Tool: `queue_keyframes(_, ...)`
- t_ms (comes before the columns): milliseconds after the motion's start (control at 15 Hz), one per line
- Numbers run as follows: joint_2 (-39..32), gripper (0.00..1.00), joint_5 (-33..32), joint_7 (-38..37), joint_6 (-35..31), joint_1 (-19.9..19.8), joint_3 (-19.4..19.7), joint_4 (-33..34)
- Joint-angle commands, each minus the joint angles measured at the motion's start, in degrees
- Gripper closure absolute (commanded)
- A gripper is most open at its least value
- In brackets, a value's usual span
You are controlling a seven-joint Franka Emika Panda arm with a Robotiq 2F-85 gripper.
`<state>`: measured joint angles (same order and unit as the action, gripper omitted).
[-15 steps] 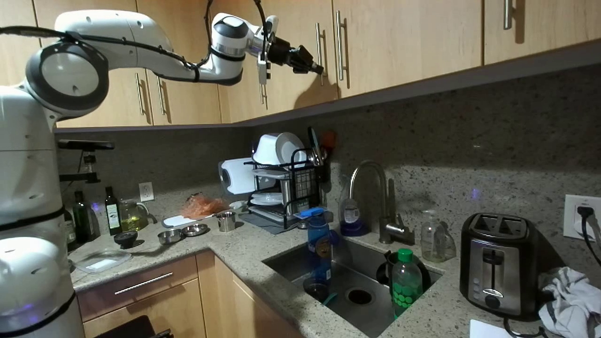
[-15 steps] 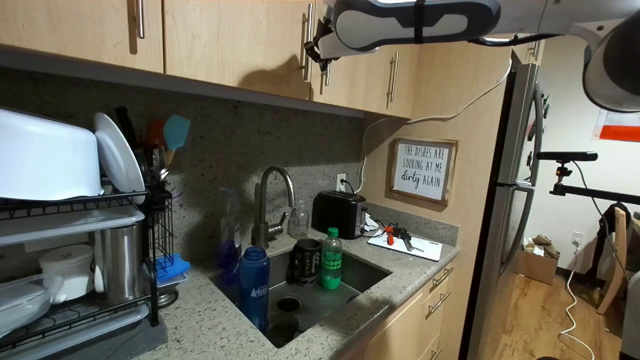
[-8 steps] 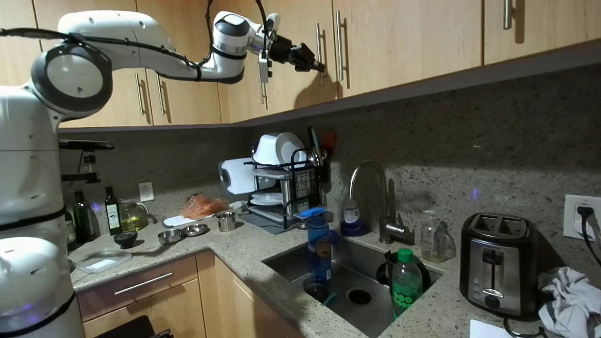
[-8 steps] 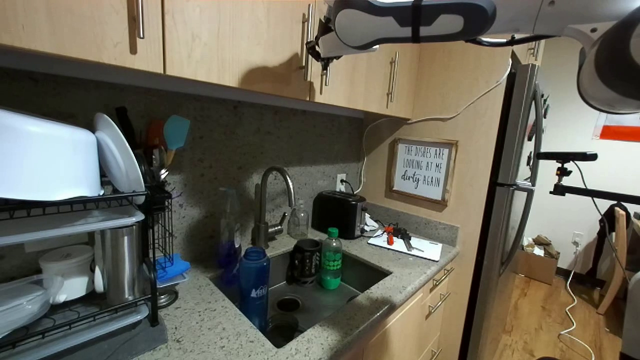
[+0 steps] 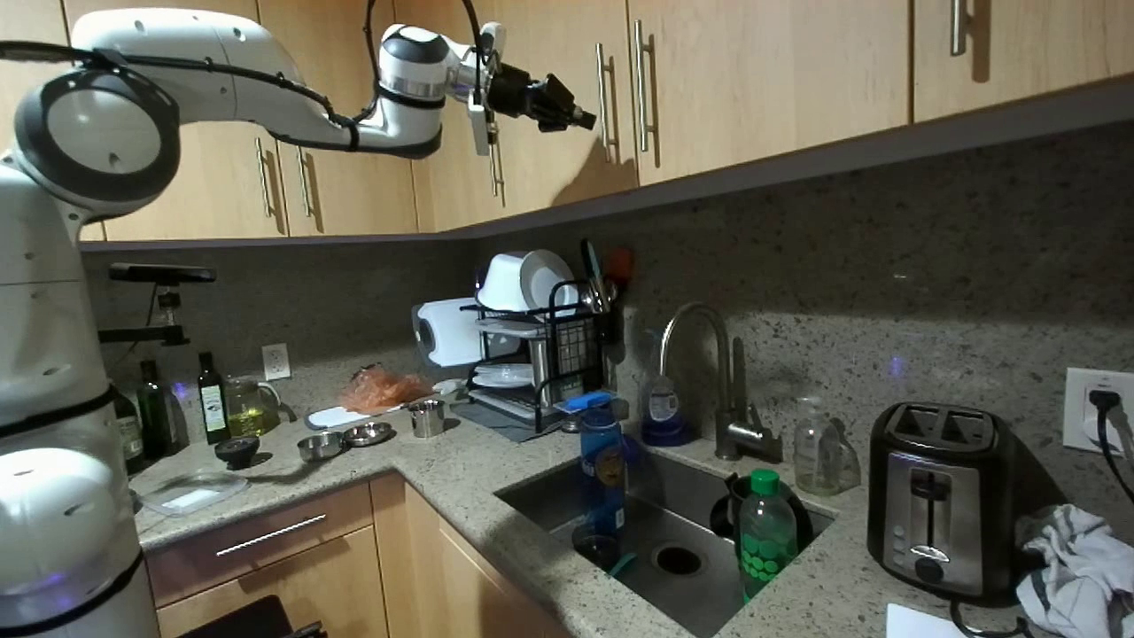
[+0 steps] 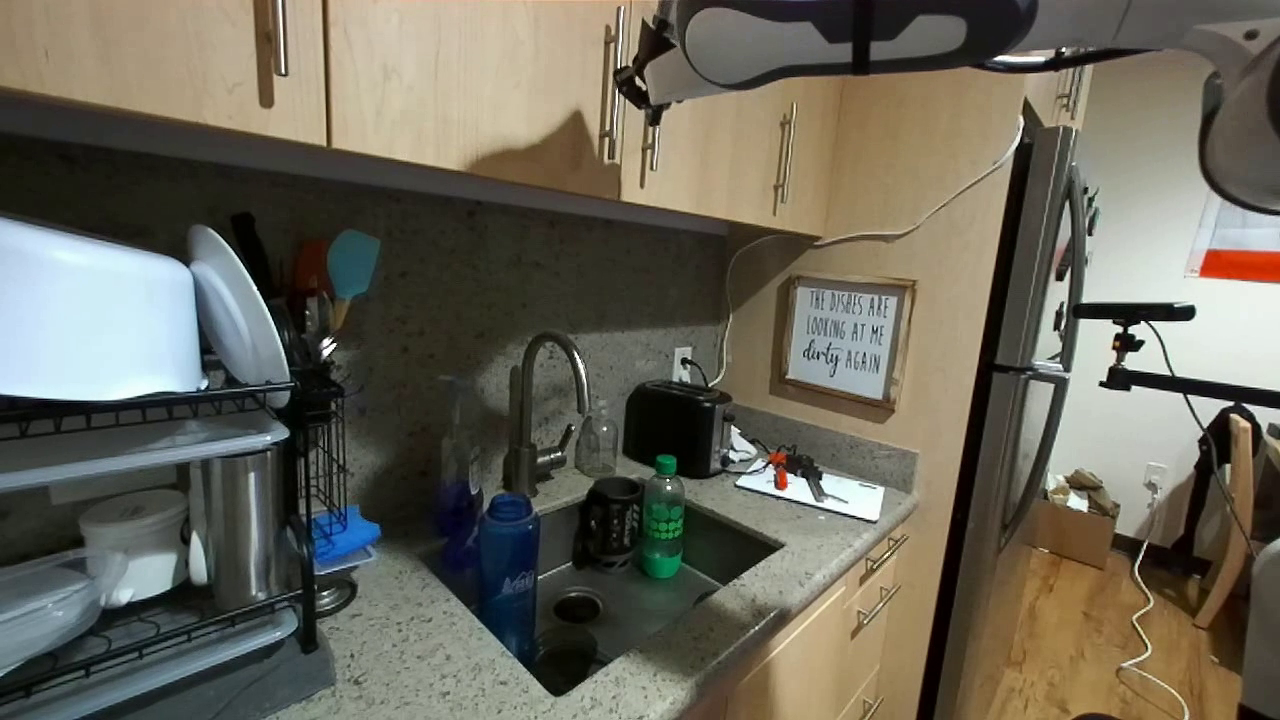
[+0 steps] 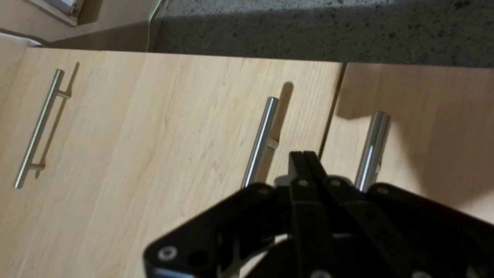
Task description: Close the top cupboard door
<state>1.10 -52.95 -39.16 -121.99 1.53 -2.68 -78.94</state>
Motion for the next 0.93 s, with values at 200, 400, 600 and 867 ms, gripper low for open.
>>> queue_keyframes(200, 17.8, 0.95, -1.9, -0.8, 1.9, 1.6, -3.1, -22.9)
queue_keyframes(400, 22.4, 0.95, 0.9, -0.2, 0.9, 2.0, -4.0, -30.5)
queue_keyframes(600, 23.9, 0.68, 6.3, 1.4, 0.7, 2.7, -4.2, -34.2)
queue_keyframes(867, 22.4, 0.68, 5.8, 0.3, 1.2, 1.3, -5.5, -32.7)
